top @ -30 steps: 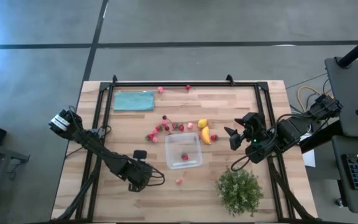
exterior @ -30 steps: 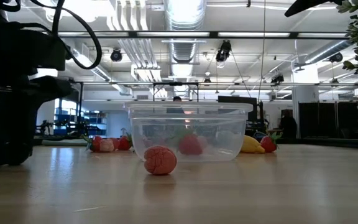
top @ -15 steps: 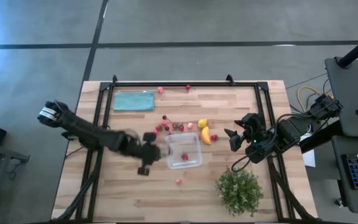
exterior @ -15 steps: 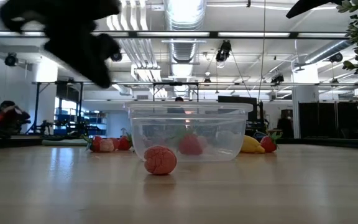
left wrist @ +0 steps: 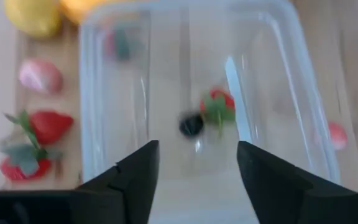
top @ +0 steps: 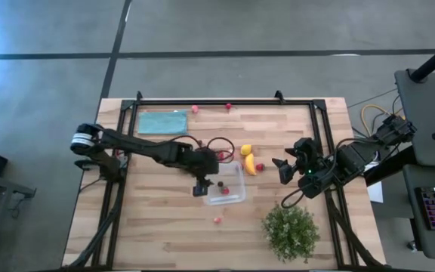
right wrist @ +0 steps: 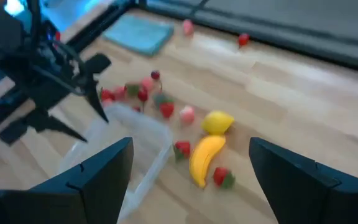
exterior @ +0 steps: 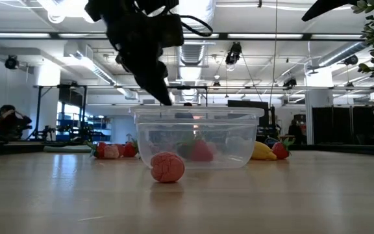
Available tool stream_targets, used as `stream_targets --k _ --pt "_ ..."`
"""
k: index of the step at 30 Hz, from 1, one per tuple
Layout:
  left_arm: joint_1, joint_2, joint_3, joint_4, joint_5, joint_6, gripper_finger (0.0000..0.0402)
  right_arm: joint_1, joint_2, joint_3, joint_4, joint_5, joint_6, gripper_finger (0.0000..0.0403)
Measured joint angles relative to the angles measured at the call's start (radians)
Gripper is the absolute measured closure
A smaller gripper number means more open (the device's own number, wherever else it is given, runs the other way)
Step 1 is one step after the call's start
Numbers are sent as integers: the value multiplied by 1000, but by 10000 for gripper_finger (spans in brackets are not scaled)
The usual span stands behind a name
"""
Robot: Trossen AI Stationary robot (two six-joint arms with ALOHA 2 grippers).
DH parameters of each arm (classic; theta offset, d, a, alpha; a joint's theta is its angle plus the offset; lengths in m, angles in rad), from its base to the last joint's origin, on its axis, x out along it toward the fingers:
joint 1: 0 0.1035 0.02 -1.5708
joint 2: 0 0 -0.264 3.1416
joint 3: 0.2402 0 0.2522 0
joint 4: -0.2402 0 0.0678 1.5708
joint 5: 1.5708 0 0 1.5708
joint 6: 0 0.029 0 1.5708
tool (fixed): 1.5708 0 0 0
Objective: Pick and placing Produce into tupperware
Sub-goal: Put the pink peach into the transparent bin
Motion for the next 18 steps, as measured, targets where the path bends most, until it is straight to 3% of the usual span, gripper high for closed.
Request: stream_targets --k 4,8,18 --pt "-25 -22 45 -231 4 -10 180 0 21 0 3 -123 -48 83" --pt "-94 -133 17 -279 3 -9 189 0 91 -1 18 -230 -126 87" --pt "-254 -327 -85 -255 -110 -443 225 -5 251 15 138 -297 -256 100"
